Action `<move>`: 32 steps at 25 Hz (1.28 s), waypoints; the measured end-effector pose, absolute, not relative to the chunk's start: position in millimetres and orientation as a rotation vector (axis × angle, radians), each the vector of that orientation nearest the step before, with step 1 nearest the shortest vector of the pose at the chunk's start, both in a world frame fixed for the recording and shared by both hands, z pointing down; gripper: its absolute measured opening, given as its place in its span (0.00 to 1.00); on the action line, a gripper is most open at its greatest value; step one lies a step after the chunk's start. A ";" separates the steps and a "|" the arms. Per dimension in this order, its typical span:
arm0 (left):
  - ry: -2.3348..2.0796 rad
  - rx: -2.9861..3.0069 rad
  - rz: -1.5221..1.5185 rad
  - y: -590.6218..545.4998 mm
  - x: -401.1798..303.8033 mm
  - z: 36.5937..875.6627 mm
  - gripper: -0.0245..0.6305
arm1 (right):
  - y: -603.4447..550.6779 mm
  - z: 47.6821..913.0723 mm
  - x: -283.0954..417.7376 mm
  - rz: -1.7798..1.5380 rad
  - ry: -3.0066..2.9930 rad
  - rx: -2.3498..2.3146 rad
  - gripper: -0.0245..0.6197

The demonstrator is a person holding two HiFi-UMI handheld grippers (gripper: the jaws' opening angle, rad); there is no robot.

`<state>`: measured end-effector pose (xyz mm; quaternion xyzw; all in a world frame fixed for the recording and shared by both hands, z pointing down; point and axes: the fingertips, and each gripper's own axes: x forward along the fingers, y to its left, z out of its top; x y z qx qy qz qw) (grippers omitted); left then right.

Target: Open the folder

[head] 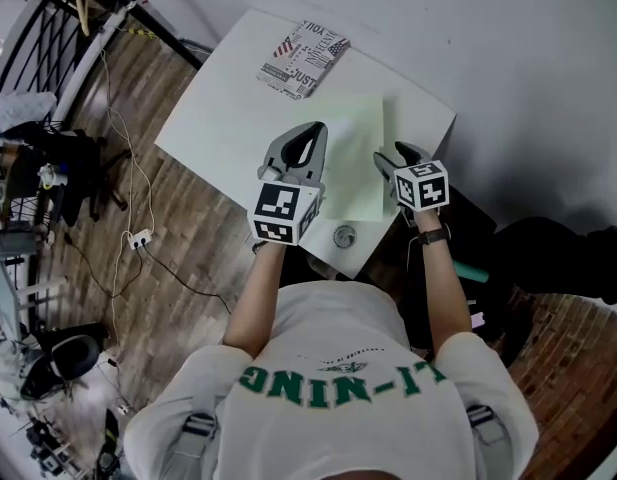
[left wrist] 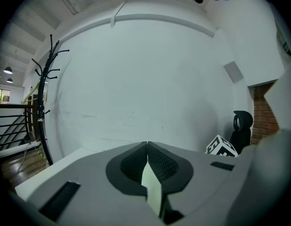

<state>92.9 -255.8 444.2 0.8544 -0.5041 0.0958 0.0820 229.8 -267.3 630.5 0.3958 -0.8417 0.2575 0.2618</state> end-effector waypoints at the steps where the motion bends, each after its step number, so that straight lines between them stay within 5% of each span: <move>1: -1.501 2.551 0.289 -257.9 91.6 445.4 0.06 | -267.6 635.0 229.0 0.745 -2.286 1.067 0.41; 9: -1.473 2.541 0.298 -268.5 76.1 454.0 0.06 | -275.3 649.8 224.4 1.364 -2.311 1.170 0.41; 14: -1.471 2.530 0.296 -271.6 64.9 456.2 0.06 | -275.4 649.3 218.2 1.620 -2.316 1.152 0.27; 18: -1.473 2.531 0.289 -273.4 56.2 456.0 0.06 | -273.7 647.4 212.0 1.637 -2.318 1.137 0.16; 32: -1.521 2.508 0.211 -265.4 18.9 443.8 0.06 | -269.4 597.9 179.3 1.561 -2.363 1.110 0.12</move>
